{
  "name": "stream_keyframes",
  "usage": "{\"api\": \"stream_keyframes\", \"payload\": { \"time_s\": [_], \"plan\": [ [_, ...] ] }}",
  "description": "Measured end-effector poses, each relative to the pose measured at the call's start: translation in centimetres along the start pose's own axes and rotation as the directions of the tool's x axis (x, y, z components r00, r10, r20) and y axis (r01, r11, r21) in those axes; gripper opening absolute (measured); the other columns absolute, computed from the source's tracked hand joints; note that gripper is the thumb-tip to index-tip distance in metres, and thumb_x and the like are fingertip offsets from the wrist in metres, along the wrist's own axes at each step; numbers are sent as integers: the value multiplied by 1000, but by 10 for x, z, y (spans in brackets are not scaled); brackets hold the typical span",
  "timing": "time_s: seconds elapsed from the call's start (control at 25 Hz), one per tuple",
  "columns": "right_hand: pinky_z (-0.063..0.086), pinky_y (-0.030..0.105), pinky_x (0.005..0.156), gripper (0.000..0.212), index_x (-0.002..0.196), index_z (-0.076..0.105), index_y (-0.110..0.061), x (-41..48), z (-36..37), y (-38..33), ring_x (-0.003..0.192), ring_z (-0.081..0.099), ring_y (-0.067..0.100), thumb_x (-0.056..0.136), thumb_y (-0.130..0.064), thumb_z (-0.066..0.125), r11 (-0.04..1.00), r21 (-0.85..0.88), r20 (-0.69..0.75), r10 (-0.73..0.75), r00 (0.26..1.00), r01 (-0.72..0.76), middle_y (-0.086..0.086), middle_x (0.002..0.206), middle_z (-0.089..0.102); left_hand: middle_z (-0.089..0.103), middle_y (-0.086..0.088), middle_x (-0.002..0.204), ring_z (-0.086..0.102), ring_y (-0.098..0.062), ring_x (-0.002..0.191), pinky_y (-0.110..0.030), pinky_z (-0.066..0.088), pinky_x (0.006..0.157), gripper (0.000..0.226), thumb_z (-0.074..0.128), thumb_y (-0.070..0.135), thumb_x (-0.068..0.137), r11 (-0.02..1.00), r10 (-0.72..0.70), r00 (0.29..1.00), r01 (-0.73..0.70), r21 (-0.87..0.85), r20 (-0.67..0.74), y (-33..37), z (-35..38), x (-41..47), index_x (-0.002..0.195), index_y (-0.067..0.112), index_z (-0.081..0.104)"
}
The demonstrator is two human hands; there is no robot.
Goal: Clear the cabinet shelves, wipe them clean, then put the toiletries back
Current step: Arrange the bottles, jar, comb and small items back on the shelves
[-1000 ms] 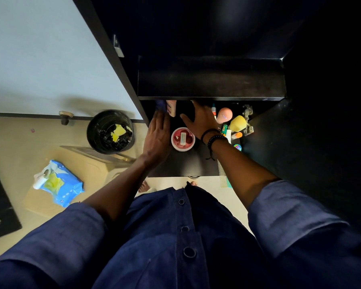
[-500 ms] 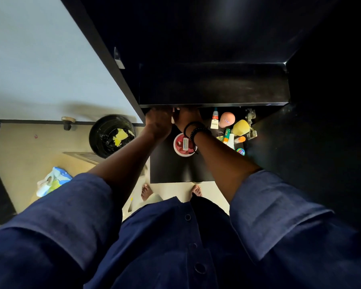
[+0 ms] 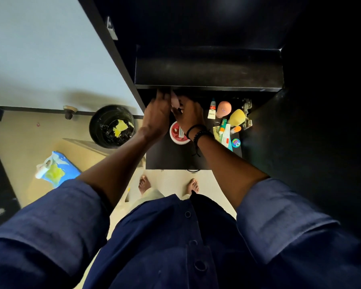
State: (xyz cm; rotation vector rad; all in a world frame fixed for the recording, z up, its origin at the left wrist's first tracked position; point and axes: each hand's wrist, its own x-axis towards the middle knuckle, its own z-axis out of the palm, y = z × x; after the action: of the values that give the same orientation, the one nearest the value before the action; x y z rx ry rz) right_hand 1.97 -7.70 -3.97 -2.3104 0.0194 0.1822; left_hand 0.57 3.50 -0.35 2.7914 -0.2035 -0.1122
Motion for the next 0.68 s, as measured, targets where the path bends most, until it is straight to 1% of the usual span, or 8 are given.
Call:
{"api": "stream_keyframes", "payload": {
  "time_s": [0.04, 0.12, 0.24, 0.36, 0.48, 0.56, 0.6, 0.68],
  "plan": [
    [55, 41, 89, 35, 120, 61, -9, -7, -2, 4, 108, 64, 31, 87, -21, 67, 1000, 23, -16, -14, 1000, 14, 14, 114, 68, 49, -20, 121, 59, -39, 91, -42, 49, 71, 46, 57, -3, 82, 1000, 3, 1000, -3, 8, -17, 5, 1, -6, 126, 2, 48],
    [55, 46, 90, 41, 124, 59, -10, -23, -5, 11, 110, 63, 31, 86, -24, 68, 997, 53, -52, -49, 997, 52, 13, 119, 66, 47, -18, 120, 58, -39, 93, -42, 50, 71, 52, 59, -2, 82, 1000, 7, 998, -8, -4, -57, 13, 4, -18, 131, 2, 42],
    [54, 46, 92, 43, 124, 60, -8, -48, -15, 14, 110, 63, 28, 86, -29, 67, 990, 99, -122, -88, 989, 100, 12, 120, 66, 47, -18, 123, 57, -35, 100, -43, 55, 78, 57, 62, 2, 85, 999, 28, 995, -31, -24, -97, 23, 3, -37, 136, 2, 37],
    [55, 41, 92, 41, 125, 60, -9, -65, -35, 4, 111, 63, 21, 89, -29, 61, 970, 139, -196, -171, 966, 200, 8, 120, 66, 48, -18, 126, 57, -32, 102, -40, 55, 81, 53, 59, 12, 89, 995, 82, 985, -90, -47, -153, 32, -13, -53, 137, 2, 38],
    [53, 38, 94, 36, 125, 60, -10, -79, -57, -12, 113, 60, 15, 90, -17, 61, 938, 208, -276, -216, 937, 278, 5, 121, 64, 48, -17, 125, 60, -29, 94, -31, 53, 77, 46, 56, 6, 88, 974, 141, 969, -172, -146, -203, 38, -44, -64, 132, 3, 43],
    [52, 36, 96, 35, 125, 59, -13, -93, -68, -29, 115, 59, 11, 91, -17, 61, 920, 233, -309, -238, 921, 316, 1, 122, 63, 46, -14, 126, 61, -29, 92, -26, 48, 73, 42, 56, 4, 89, 955, 160, 960, -209, -208, -230, 37, -67, -72, 129, 5, 45],
    [52, 33, 96, 34, 126, 59, -14, -99, -73, -39, 115, 59, 9, 92, -17, 60, 911, 245, -310, -250, 917, 332, -2, 122, 63, 45, -13, 128, 61, -28, 94, -24, 47, 74, 40, 56, 6, 90, 947, 155, 957, -214, -239, -244, 37, -77, -77, 129, 6, 46],
    [51, 22, 94, 33, 126, 57, -15, -113, -82, -65, 114, 58, 3, 93, -14, 60, 892, 263, -317, -280, 906, 367, -7, 122, 62, 44, -10, 130, 60, -24, 100, -19, 44, 79, 36, 53, 16, 95, 922, 132, 952, -220, -317, -277, 35, -101, -89, 129, 9, 46]
  ]
}}
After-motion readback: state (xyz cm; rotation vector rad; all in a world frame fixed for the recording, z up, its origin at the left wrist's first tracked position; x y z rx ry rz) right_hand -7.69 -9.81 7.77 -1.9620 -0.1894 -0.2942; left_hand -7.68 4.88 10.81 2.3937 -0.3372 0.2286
